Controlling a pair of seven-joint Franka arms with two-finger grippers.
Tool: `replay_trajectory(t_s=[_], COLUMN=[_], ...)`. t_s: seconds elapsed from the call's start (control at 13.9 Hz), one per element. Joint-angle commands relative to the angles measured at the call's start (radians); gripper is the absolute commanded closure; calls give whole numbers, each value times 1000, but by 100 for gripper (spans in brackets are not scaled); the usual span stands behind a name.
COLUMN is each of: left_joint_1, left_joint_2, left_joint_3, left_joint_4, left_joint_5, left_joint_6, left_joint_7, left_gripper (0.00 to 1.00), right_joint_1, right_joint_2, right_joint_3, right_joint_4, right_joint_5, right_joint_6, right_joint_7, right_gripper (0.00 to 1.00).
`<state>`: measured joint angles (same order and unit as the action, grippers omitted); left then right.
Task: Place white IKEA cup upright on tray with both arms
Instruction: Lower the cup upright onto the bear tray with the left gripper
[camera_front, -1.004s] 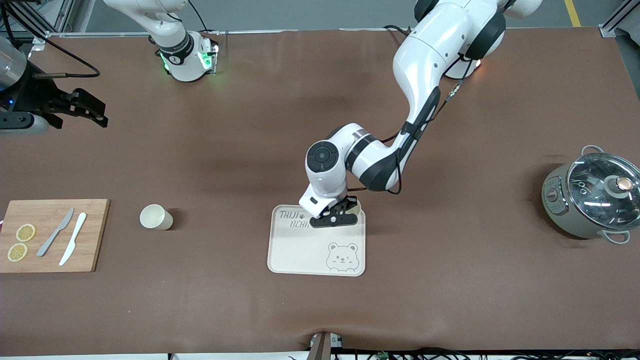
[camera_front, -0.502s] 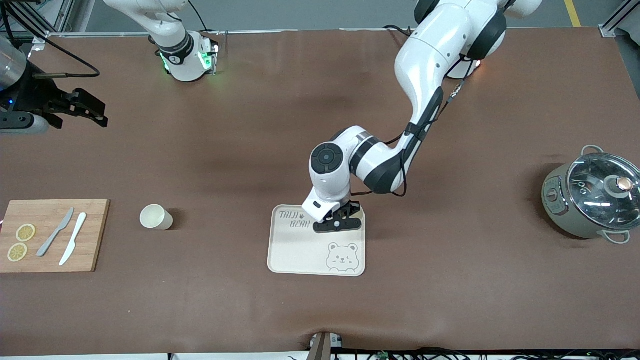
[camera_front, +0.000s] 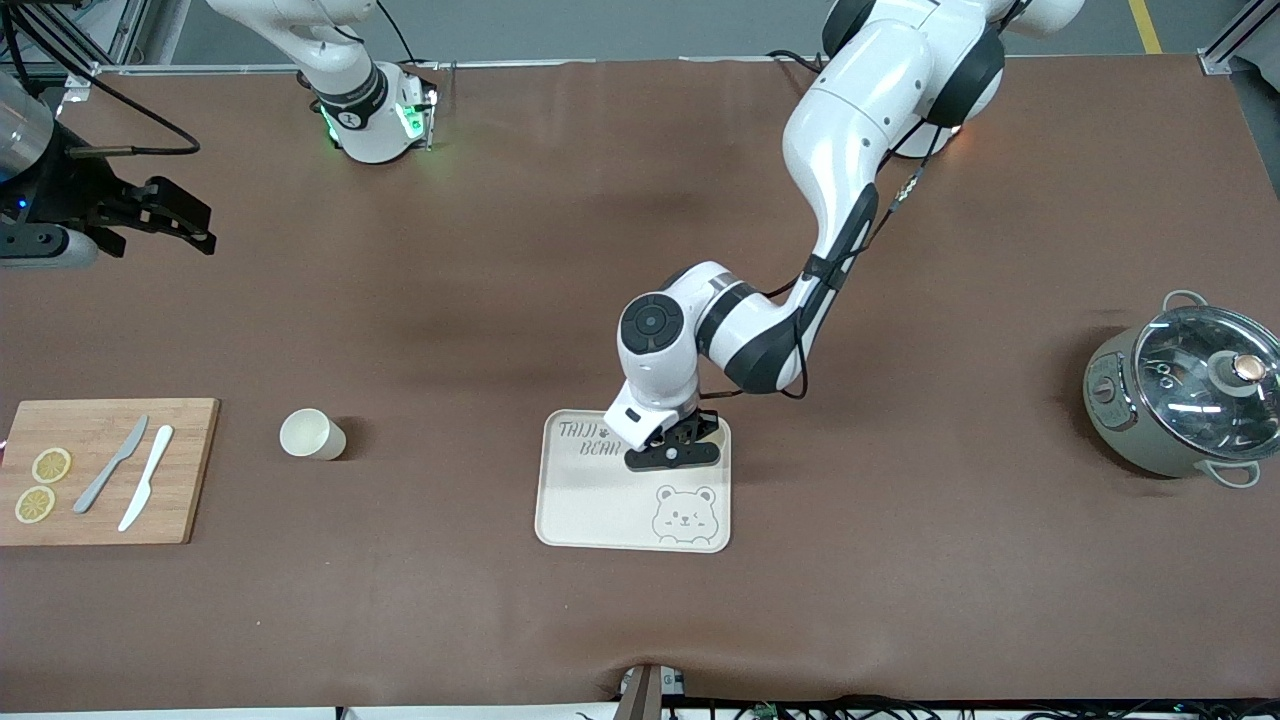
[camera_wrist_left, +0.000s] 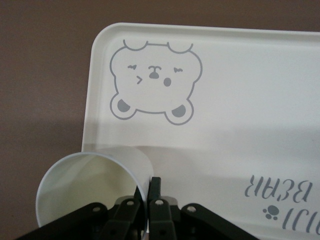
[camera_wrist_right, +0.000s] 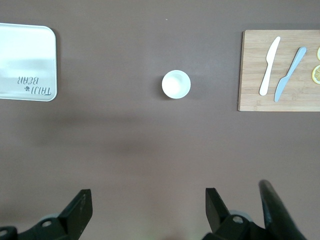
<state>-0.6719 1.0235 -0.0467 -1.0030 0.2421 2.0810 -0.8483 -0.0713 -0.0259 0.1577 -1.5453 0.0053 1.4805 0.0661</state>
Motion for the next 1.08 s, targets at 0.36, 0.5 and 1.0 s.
replay_trajectory(t_s=[0.36,0.5,1.0], left_joint_1=[-32,-32,-31], left_joint_2=[27,27,44], left_joint_3=[28,34,36], left_joint_4=[47,47,44], left_joint_5=[-18,-18,-18], left_joint_6=[24,31,57], left_joint_7=[-14,-15,-14], left_gripper=[100,100,100], right_joint_1=[8,8,7], right_joint_2=[3,3,3], right_joint_3=[-1,-1,-1], right_joint_4=[8,8,7], right_joint_5=[-19,-19,-19], right_joint_6=[-6,-6,-9], right_joint_7=[4,4,4], right_gripper=[0,0,0])
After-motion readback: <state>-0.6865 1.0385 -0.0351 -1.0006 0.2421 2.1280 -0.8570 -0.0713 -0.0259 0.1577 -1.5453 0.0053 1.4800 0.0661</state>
